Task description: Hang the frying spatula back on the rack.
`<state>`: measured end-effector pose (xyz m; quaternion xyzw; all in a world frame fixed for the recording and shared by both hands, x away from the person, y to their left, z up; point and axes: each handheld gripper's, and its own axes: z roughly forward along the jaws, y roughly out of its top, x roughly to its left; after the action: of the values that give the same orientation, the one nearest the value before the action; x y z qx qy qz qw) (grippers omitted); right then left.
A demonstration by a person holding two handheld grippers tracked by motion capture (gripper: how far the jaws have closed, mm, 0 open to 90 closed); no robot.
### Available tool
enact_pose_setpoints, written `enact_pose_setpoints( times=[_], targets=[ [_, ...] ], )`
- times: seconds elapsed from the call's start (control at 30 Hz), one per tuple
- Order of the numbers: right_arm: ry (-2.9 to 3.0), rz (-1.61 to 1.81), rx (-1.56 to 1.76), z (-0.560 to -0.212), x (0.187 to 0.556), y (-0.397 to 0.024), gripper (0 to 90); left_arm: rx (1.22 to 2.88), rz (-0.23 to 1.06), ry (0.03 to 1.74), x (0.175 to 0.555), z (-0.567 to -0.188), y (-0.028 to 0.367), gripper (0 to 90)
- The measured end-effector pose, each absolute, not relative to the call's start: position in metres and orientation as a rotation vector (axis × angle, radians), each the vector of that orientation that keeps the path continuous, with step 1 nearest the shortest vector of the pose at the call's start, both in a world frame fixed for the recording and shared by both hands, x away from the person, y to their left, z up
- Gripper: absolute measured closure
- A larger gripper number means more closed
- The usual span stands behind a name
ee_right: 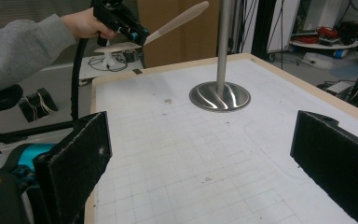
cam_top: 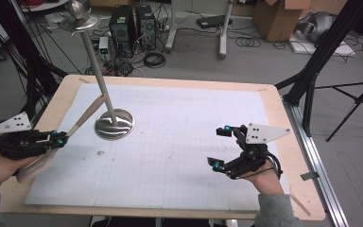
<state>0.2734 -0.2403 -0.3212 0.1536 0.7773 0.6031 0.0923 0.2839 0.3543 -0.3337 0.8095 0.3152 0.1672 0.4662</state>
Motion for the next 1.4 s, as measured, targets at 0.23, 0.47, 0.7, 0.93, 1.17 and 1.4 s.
enact_pose_setpoints(
  times=[0.23,0.47,0.7,0.93,1.17,1.4],
  targets=[
    [2.310,1.793,0.457,-0.321,0.273,-0.242,4.1,2.012,0.442,0.753,0.288,-0.320,0.355,77.5],
    [2.312,1.796,0.458,-0.321,0.273,-0.242,4.1,2.019,0.485,0.753,0.286,-0.304,0.365,77.5],
    [2.306,1.796,0.460,-0.320,0.271,-0.243,4.0,2.033,0.527,0.781,0.283,-0.292,0.379,77.4],
    [2.322,1.794,0.455,-0.320,0.271,-0.241,4.0,1.999,0.526,0.784,0.280,-0.278,0.388,77.5],
    [2.314,1.800,0.452,-0.319,0.270,-0.243,4.0,1.979,0.524,0.801,0.282,-0.267,0.394,77.5],
    [2.300,1.805,0.443,-0.318,0.268,-0.246,4.0,1.984,0.540,0.782,0.284,-0.257,0.396,77.5]
  ],
)
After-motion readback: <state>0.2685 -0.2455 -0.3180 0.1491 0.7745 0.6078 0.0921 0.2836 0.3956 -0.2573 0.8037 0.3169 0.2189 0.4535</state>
